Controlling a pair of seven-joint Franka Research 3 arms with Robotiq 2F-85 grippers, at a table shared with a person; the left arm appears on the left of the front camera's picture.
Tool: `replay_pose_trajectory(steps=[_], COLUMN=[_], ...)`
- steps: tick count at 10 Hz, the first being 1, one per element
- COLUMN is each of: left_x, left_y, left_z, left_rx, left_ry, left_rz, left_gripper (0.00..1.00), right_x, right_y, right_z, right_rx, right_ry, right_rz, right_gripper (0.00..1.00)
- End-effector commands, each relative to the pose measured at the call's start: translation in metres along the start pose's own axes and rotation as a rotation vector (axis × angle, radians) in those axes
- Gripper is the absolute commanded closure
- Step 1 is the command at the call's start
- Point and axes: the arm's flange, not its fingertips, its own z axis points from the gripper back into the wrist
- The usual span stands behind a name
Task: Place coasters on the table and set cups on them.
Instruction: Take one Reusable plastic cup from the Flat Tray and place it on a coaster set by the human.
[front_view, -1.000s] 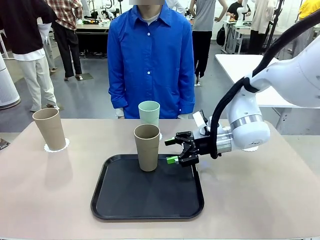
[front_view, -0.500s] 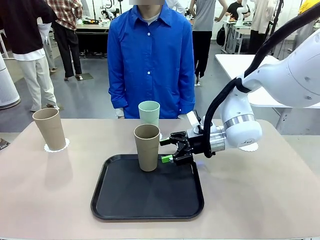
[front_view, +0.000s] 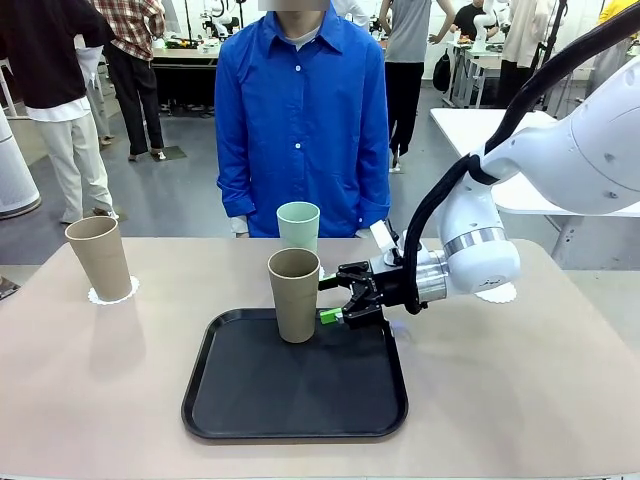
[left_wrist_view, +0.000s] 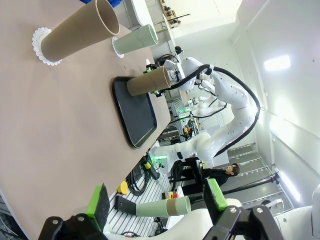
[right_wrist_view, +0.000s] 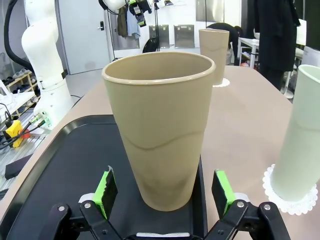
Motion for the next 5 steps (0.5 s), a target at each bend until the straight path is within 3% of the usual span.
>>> replay_pose_trajectory(steps=[1,5], left_x=[-0.001,-0.001], left_y=[-0.003,-0.003], left_z=[0.000,0.000], left_rx=[0.011,0.011], left_ry=[-0.005,-0.005], left_rz=[0.017,0.017], left_gripper=[0.00,0.00], right_x=[0.000,-0.003], right_y=[-0.009,-0.012], right_z=[-0.012,-0.025], right_rx=[-0.003,0.020], right_ry=[-0.010,-0.017], right_rz=[-0.008,0.002], right_gripper=[0.00,0.00])
